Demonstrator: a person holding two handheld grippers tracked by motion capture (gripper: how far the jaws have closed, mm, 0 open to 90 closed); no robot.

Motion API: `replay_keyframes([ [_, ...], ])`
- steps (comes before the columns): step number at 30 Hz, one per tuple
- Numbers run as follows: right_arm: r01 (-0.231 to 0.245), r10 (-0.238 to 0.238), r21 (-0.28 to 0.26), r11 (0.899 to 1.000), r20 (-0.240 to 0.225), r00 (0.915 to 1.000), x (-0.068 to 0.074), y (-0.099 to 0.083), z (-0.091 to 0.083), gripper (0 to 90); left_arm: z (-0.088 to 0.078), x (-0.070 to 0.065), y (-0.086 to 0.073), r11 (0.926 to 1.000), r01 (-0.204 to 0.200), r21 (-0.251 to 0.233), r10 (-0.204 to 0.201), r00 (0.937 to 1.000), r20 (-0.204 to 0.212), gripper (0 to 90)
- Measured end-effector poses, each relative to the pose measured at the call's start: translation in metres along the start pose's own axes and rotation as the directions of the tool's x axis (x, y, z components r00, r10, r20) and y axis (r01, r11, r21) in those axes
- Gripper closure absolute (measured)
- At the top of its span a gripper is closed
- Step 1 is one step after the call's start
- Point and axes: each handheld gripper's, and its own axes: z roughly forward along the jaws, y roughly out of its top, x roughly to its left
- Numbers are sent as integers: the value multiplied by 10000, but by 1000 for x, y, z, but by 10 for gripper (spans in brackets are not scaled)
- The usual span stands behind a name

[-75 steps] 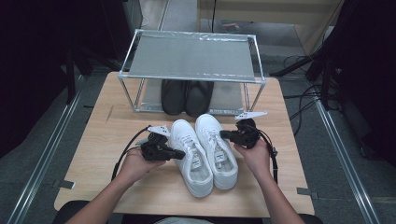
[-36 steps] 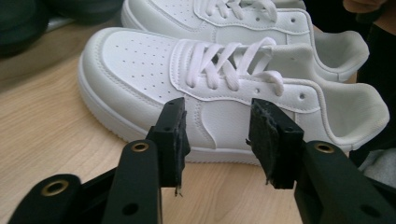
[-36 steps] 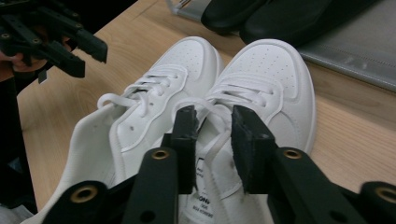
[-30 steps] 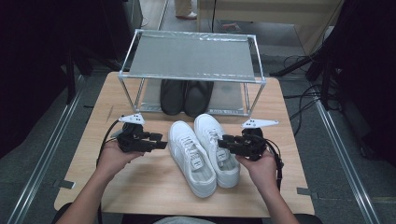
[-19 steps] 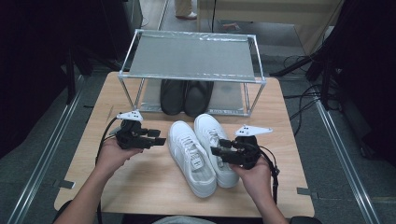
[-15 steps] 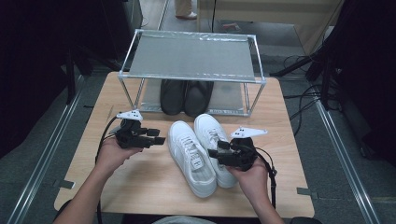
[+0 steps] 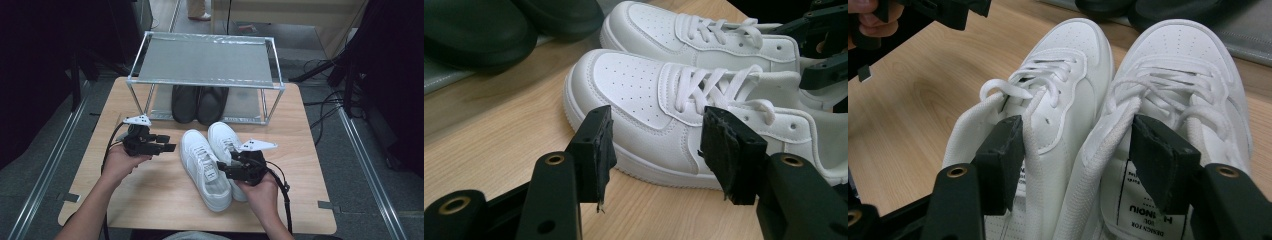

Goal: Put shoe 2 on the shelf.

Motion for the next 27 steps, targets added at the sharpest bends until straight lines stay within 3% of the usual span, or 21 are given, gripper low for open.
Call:
replay_keyframes([
  [3, -5, 12, 371, 9993, -177, 9998, 1, 1, 4, 401, 3, 1, 1, 10000, 39, 55, -38, 10000, -83, 471],
  [5, 115, -111, 318, 9994, -136, 9998, 2, 0, 4, 401, 4, 2, 2, 10000, 55, 70, -55, 10000, -54, 471],
  [13, -590, 589, 423, 9974, 54, 9983, 7, 3, 8, 394, 3, 3, 2, 10000, 15, 6, -15, 10000, 26, 470],
  [21, 201, -238, 432, 9989, 875, 9959, 16, 1, 12, 420, 2, 2, 3, 9999, 47, -112, -47, 10000, 17, 470],
  [24, 319, -368, 479, 9983, 1049, 9938, 17, 0, 13, 437, 0, 2, 3, 9999, -15, -161, 15, 10000, -11, 470],
  [27, 126, -166, 409, 9991, 986, 9950, 15, 0, 13, 448, -1, 3, 3, 9997, -1, -224, 0, 10000, -45, 470],
])
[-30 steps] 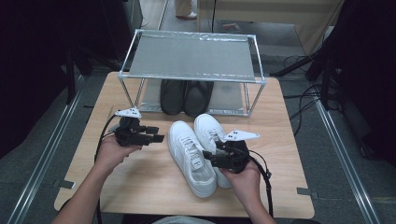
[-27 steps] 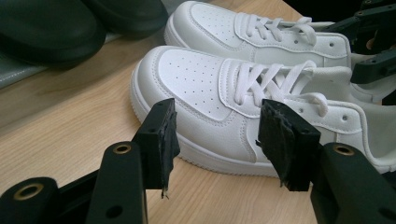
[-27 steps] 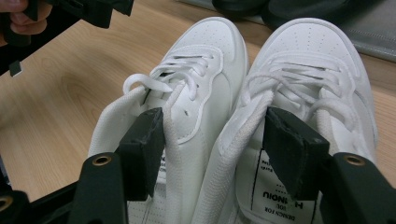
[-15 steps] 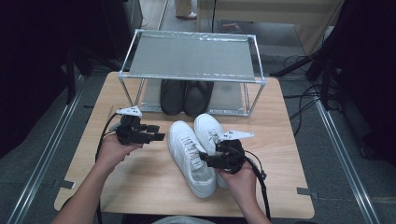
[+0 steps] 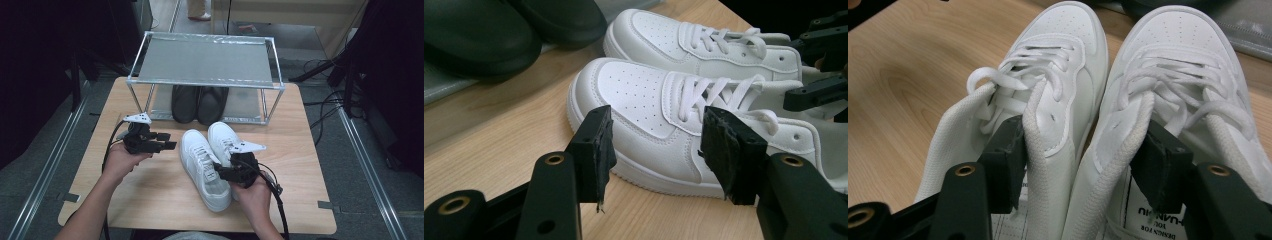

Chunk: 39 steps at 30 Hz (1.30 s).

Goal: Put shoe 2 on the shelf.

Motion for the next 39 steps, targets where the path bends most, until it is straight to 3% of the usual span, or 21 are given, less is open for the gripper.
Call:
replay_keyframes([
  [6, 550, -556, 118, 9984, 520, 9971, 7, 0, 2, 478, -4, 1, 0, 9998, 65, -161, -65, 10000, -3, 470],
  [10, 382, -384, 71, 9992, 434, 9983, 5, 0, 2, 538, -5, 2, 1, 9998, 58, -210, -58, 10000, -13, 471],
  [15, 678, -683, 210, 9975, 241, 9974, 3, 1, 1, 640, -5, 3, 1, 9998, 14, -189, -15, 10000, -64, 471],
  [20, 637, -643, 245, 9977, 240, 9976, 2, 2, 0, 711, -10, 6, 0, 9995, 116, -300, -120, 9998, -147, 469],
  [26, -45, 52, 390, 9992, -182, 9998, -6, 5, -2, 764, -16, 9, -1, 9990, 95, -427, -106, 9996, -245, 456],
  [30, 18, -10, 412, 9991, -193, 9998, -7, 6, -3, 774, -18, 13, -2, 9987, 249, -440, -261, 9993, -281, 455],
  [39, 132, -106, 602, 9981, -423, 9991, -14, 9, -8, 785, -19, 13, -2, 9988, 135, -463, -151, 9993, -353, 453],
])
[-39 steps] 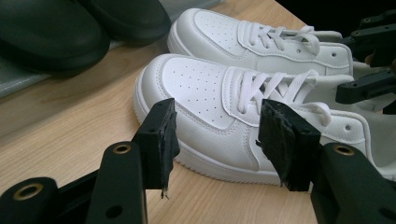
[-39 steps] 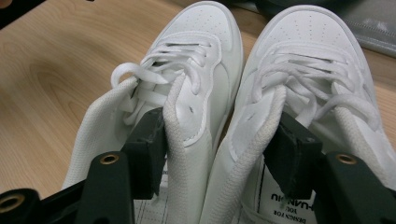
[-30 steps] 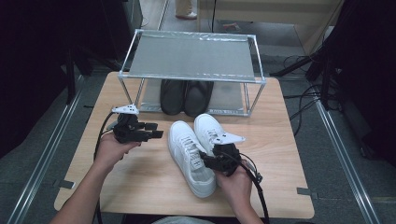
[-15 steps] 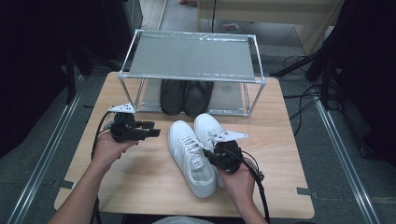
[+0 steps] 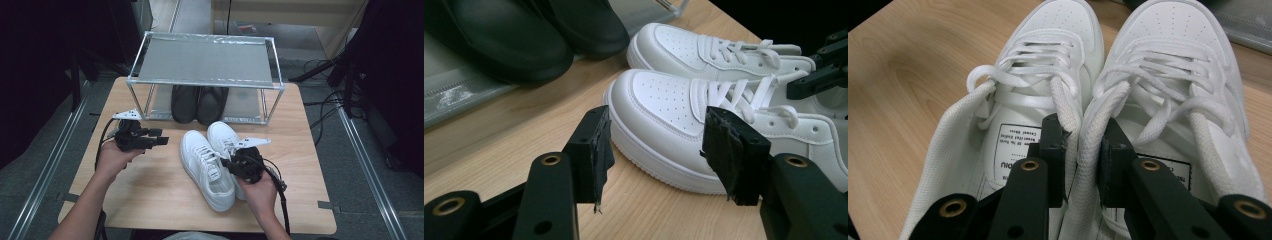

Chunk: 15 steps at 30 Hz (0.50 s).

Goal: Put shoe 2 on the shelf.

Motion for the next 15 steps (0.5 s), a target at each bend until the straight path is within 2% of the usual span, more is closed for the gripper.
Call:
replay_keyframes([
  [4, 176, -176, -62, 9998, 11, 9998, 1, 4, -7, 789, 0, 1, -1, 10000, 24, 23, -24, 10000, -22, 453],
  [7, 50, -58, -319, 9995, -248, 9997, -1, 5, -13, 790, -1, 2, -1, 10000, 42, 26, -42, 10000, -35, 452],
  [9, 125, -141, -400, 9991, -389, 9991, -2, 7, -17, 790, -3, 2, -1, 10000, 44, 2, -44, 9999, -100, 450],
  [12, 327, -347, -338, 9989, -624, 9974, -3, 7, -23, 790, -9, 3, -2, 9999, -75, -72, 72, 9994, -339, 449],
  [15, 542, -558, -227, 9983, -791, 9953, -5, 9, -25, 790, -15, 6, -5, 9999, 23, -131, -29, 9990, -454, 446],
])
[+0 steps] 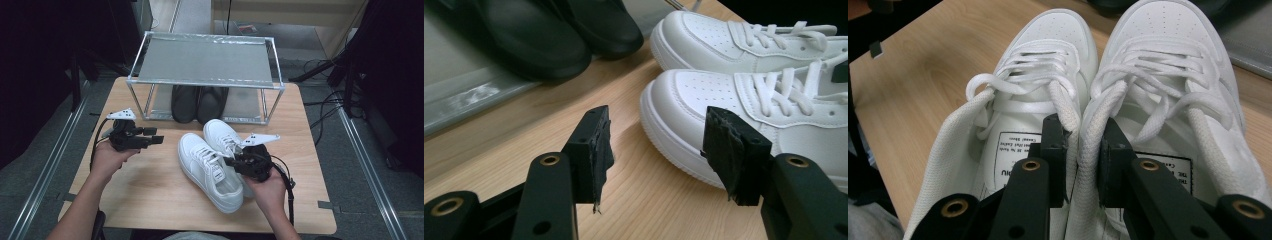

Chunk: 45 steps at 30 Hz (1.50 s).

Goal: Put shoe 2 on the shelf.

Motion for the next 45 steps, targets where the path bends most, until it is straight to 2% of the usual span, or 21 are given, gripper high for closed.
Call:
replay_keyframes([
  [6, 818, -802, 318, 9961, -491, 9956, -5, 12, -5, 789, -14, 3, -8, 9998, -90, -192, 82, 9992, -382, 437],
  [9, 1064, -1023, 388, 9936, -941, 9903, -11, 17, -6, 789, -20, 7, -12, 9995, 72, -292, -87, 9987, -512, 435],
  [11, 1235, -1169, 465, 9913, -1254, 9852, -16, 21, -4, 788, -24, 9, -15, 9994, 136, -303, -155, 9979, -636, 434],
  [14, 1290, -1120, 781, 9886, -1926, 9749, -25, 29, 5, 789, -29, 10, -18, 9994, 191, -301, -216, 9961, -861, 433],
  [18, 1533, -1259, 1021, 9829, -2353, 9637, -29, 38, 16, 789, -35, 11, -23, 9994, 217, -279, -247, 9933, -1127, 433],
  [20, 1823, -1506, 1073, 9774, -2516, 9560, -27, 45, 19, 789, -37, 11, -25, 9992, 265, -288, -297, 9928, -1162, 433],
  [24, 2258, -1916, 959, 9694, -2789, 9410, -24, 59, 18, 788, -42, 11, -30, 9991, 299, -305, -336, 9913, -1271, 433],
  [28, 2468, -2140, 666, 9668, -3172, 9239, -23, 79, 13, 788, -47, 10, -32, 9986, 357, -378, -404, 9904, -1324, 433],
  [33, 3032, -2684, 417, 9520, -3625, 8925, -20, 107, 4, 788, -48, 12, -34, 9978, 452, -478, -514, 9889, -1397, 433],
  [39, 3166, -2870, 116, 9485, -3914, 8743, -18, 138, -4, 787, -48, 14, -35, 9979, 479, -440, -537, 9884, -1419, 433],
  [42, 3065, -2881, -165, 9517, -3924, 8735, -17, 149, -8, 787, -46, 14, -36, 9984, 451, -352, -497, 9885, -1429, 433],
  [45, 3170, -3009, -224, 9482, -3836, 8731, -12, 161, -9, 787, -45, 15, -36, 9986, 466, -243, -496, 9886, -1423, 433],
])
